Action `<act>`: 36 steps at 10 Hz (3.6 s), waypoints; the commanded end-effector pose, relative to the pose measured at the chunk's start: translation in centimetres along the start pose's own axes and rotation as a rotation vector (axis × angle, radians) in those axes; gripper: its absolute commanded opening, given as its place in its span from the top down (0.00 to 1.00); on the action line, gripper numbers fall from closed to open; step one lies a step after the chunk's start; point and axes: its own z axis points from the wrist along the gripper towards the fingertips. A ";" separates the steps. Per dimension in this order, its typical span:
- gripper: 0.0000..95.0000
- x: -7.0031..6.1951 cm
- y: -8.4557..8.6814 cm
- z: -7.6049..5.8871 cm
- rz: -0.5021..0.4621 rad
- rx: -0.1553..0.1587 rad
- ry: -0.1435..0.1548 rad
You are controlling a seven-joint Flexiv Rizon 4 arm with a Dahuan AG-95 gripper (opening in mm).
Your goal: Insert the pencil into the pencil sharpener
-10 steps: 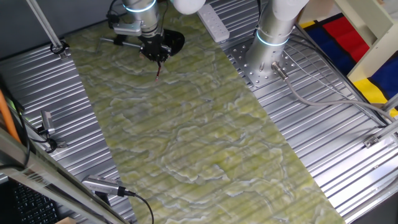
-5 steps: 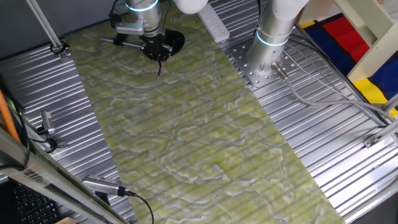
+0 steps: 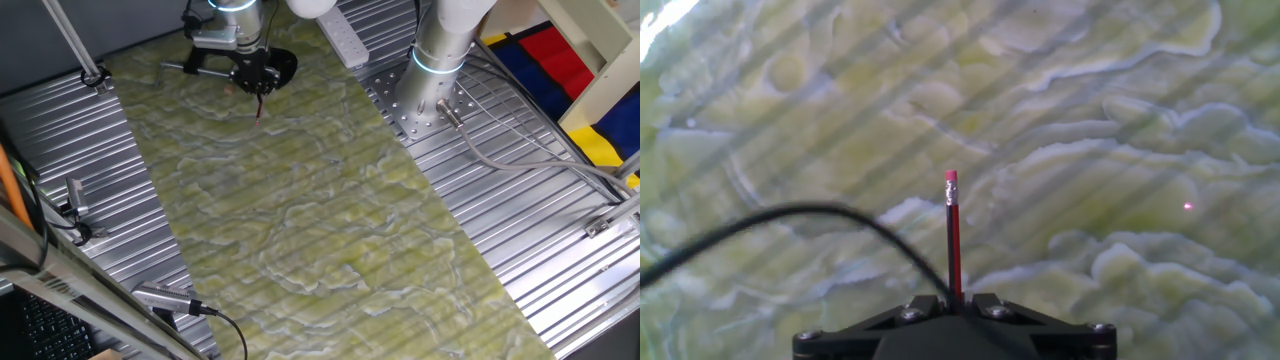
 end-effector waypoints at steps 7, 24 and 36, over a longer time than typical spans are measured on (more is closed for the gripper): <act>1.00 0.3 0.5 -0.1 -0.035 0.023 0.006; 1.00 -14.9 0.7 -7.3 0.529 -0.012 0.073; 1.00 -24.1 4.8 -7.4 0.813 0.030 -0.024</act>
